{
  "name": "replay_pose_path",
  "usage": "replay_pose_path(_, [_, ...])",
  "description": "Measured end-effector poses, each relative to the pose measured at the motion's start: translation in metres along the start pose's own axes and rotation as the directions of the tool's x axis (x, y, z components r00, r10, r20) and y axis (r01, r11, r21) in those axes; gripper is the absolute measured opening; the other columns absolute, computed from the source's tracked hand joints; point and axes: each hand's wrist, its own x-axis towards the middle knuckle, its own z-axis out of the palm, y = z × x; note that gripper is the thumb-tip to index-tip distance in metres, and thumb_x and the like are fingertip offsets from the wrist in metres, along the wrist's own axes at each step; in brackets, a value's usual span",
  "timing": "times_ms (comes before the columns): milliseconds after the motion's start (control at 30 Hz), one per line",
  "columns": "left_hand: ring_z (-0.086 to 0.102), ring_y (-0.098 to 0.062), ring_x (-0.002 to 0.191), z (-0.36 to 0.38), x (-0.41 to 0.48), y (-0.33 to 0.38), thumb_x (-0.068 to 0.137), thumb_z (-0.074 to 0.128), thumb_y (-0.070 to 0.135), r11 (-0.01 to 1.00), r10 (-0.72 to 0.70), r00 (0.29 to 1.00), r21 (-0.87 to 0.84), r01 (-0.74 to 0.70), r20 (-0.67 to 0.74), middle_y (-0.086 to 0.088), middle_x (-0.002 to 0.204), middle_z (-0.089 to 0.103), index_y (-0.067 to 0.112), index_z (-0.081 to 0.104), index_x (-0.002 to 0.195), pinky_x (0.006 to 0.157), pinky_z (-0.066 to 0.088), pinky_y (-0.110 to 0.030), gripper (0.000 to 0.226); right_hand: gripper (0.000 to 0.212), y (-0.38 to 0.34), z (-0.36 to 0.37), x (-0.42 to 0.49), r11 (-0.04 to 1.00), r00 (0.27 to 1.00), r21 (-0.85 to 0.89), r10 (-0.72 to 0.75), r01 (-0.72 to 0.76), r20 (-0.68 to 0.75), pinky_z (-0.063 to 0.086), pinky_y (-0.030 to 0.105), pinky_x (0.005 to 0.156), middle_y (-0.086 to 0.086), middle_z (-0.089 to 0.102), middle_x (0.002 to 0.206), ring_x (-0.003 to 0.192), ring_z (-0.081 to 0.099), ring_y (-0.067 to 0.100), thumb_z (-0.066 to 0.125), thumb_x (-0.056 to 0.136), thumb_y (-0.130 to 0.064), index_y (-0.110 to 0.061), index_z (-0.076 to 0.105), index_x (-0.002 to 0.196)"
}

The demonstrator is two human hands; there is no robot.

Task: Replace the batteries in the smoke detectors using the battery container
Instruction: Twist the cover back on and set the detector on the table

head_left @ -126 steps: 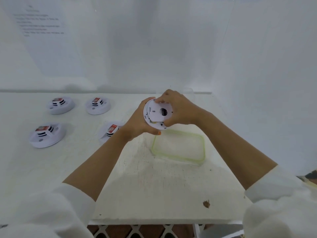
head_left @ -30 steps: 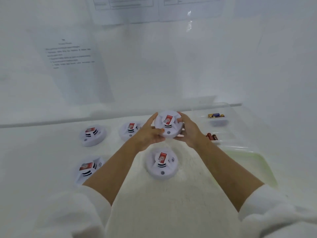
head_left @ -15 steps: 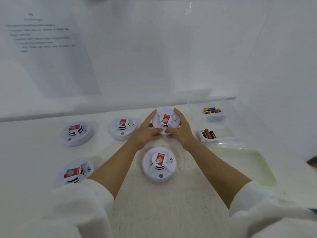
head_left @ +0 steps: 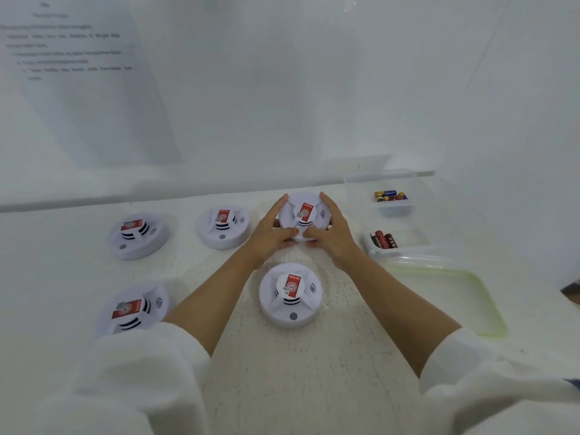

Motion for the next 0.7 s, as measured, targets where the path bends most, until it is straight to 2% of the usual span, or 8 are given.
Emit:
replay_pose_path(167, [0.061,-0.015,0.089,0.0001,-0.0012,-0.0010,0.088,0.056,-0.001,1.000,-0.004,1.000,-0.012,0.004,0.020,-0.016,0.117,0.053,0.032,0.026,0.143,0.072,0.056,-0.020,0.071,0.077,0.0058,-0.0015,0.0021,1.000,1.000,-0.016,-0.025,0.025,0.017,0.056,0.030,0.072,0.000,0.043,0.131,0.118,0.047,0.017,0.064,0.081,0.005,-0.015,0.024,0.143])
replay_pose_path(267, [0.061,-0.015,0.089,-0.0003,-0.0002,-0.0012,0.089,0.056,-0.001,1.000,-0.003,1.000,0.003,0.002,0.025,-0.015,0.117,0.054,0.031,0.025,0.144,0.073,0.056,-0.021,0.071,0.078,0.0073,-0.0022,0.0032,1.000,1.000,-0.007,-0.018,0.019,0.018,0.054,0.045,0.085,0.004,0.041,0.138,0.124,0.044,0.022,0.064,0.081,0.005,-0.016,0.023,0.144])
replay_pose_path(333, [0.061,-0.018,0.093,-0.0009,0.0009,-0.0012,0.089,0.056,-0.001,1.000,-0.009,0.999,0.001,0.008,0.039,-0.014,0.119,0.055,0.032,0.025,0.144,0.077,0.056,-0.025,0.071,0.079,0.0093,-0.0030,0.0037,1.000,0.999,-0.001,-0.020,0.020,0.025,0.046,0.053,0.096,0.007,0.037,0.143,0.129,0.041,0.025,0.064,0.081,0.005,-0.015,0.021,0.144])
replay_pose_path(400, [0.061,-0.020,0.097,-0.0017,0.0018,-0.0011,0.089,0.055,-0.002,1.000,-0.021,0.998,-0.006,0.021,0.051,-0.012,0.120,0.056,0.034,0.024,0.144,0.081,0.054,-0.030,0.072,0.080,0.0087,-0.0038,0.0033,1.000,0.999,0.005,-0.010,0.010,0.036,0.049,0.049,0.093,0.008,0.035,0.145,0.130,0.040,0.026,0.063,0.081,0.005,-0.015,0.020,0.145])
replay_pose_path(533, [0.061,-0.020,0.098,-0.0022,0.0013,-0.0004,0.090,0.055,0.000,1.000,-0.026,0.998,0.013,0.025,0.065,-0.012,0.120,0.056,0.034,0.022,0.144,0.081,0.055,-0.028,0.072,0.080,0.0060,-0.0039,0.0008,0.999,0.998,0.043,-0.006,0.003,0.064,0.055,0.033,0.077,0.006,0.036,0.143,0.126,0.043,0.024,0.061,0.082,0.007,-0.016,0.018,0.145])
replay_pose_path(700, [0.057,-0.032,0.112,-0.0023,0.0023,-0.0019,0.089,0.055,-0.002,0.999,-0.029,0.997,-0.014,0.030,0.069,-0.014,0.128,0.054,0.034,0.023,0.143,0.089,0.052,-0.037,0.073,0.080,0.0050,-0.0037,-0.0004,0.999,0.998,0.052,0.004,-0.007,0.065,0.053,0.037,0.081,0.005,0.036,0.143,0.126,0.043,0.024,0.060,0.082,0.007,-0.015,0.017,0.146])
